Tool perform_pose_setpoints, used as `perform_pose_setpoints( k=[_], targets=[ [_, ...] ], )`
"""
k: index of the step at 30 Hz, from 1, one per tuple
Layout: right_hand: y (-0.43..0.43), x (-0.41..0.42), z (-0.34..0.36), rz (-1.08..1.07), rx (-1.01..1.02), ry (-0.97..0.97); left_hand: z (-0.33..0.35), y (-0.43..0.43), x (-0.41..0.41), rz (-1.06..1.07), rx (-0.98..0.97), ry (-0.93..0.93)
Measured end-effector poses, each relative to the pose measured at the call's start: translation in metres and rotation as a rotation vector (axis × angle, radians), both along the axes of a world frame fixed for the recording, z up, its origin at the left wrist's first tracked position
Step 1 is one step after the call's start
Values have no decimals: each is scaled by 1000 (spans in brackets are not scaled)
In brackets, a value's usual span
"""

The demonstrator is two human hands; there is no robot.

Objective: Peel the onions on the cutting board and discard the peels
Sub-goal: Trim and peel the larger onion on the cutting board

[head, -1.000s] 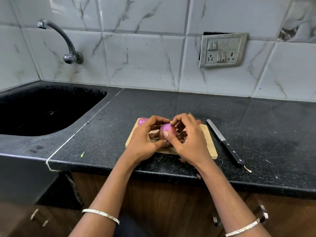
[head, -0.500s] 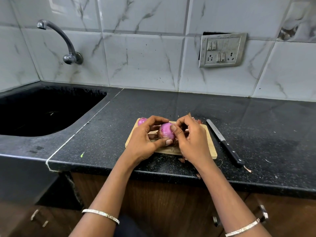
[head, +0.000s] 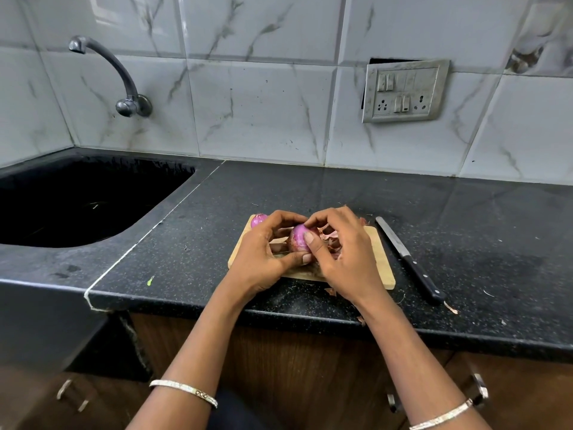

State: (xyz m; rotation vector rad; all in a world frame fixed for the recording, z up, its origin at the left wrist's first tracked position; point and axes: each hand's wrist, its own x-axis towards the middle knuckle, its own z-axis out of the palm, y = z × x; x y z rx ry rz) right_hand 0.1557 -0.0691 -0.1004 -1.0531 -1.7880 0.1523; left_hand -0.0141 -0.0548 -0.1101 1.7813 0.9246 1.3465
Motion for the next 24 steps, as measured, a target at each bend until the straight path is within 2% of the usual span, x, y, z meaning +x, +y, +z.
perform_pose_setpoints(
  k=[13,24],
  targets=[
    [4,2,-2,-140,-50,144,1,-2,0,4,-41,-46],
    [0,1,2,-88,-59,156,0,-1,-1,39,-48,-43]
  ],
)
